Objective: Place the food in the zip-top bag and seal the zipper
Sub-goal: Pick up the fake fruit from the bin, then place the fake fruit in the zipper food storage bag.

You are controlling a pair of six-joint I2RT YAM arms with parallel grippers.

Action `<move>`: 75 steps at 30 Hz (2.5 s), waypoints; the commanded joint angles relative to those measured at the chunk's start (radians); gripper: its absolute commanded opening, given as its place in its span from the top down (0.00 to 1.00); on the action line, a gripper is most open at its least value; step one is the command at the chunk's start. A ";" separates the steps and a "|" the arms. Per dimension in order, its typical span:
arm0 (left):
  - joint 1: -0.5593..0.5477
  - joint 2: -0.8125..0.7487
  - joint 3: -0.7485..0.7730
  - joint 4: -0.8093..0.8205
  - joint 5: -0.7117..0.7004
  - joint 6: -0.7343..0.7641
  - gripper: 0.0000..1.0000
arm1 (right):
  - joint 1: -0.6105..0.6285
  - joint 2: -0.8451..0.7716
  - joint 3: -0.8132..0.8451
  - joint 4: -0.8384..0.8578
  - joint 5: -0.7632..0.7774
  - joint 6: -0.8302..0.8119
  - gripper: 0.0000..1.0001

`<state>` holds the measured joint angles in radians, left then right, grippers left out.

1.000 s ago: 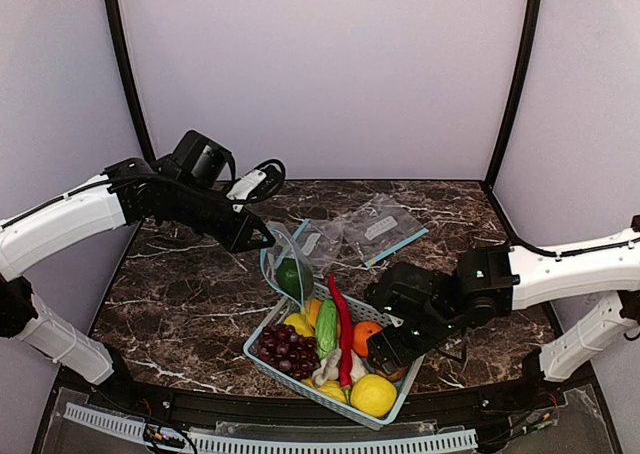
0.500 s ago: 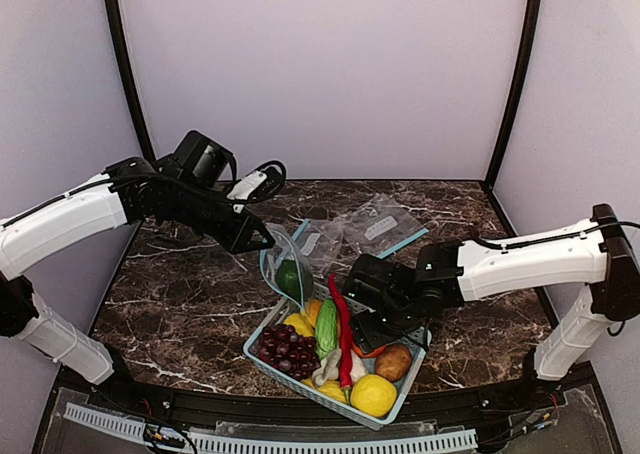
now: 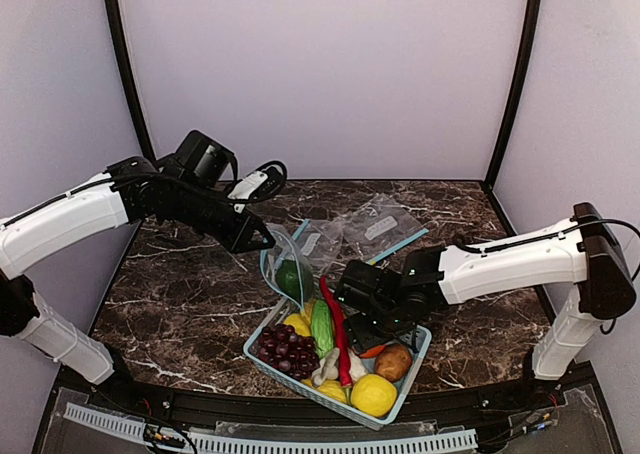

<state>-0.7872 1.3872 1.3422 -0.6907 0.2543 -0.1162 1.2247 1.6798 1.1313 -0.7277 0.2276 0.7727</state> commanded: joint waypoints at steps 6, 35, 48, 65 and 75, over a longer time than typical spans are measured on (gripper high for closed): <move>0.005 0.002 0.035 -0.030 0.009 0.004 0.99 | -0.008 0.013 -0.045 -0.002 0.027 0.039 0.44; -0.110 0.113 0.069 0.124 0.228 -0.299 0.99 | -0.009 -0.713 -0.100 0.042 0.134 -0.073 0.53; -0.102 0.170 0.023 0.103 0.150 -0.222 0.99 | 0.046 -0.602 -0.131 0.571 -0.118 -0.277 0.55; -0.084 0.154 -0.006 0.111 0.151 -0.210 0.99 | 0.095 -0.284 0.010 0.472 0.088 -0.290 0.57; -0.081 0.158 -0.017 0.115 0.159 -0.212 0.99 | 0.094 -0.195 0.037 0.339 0.283 -0.217 0.58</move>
<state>-0.8661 1.5604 1.3407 -0.5751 0.3988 -0.3401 1.3151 1.4567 1.1397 -0.3355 0.3855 0.5114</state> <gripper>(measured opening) 0.010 0.604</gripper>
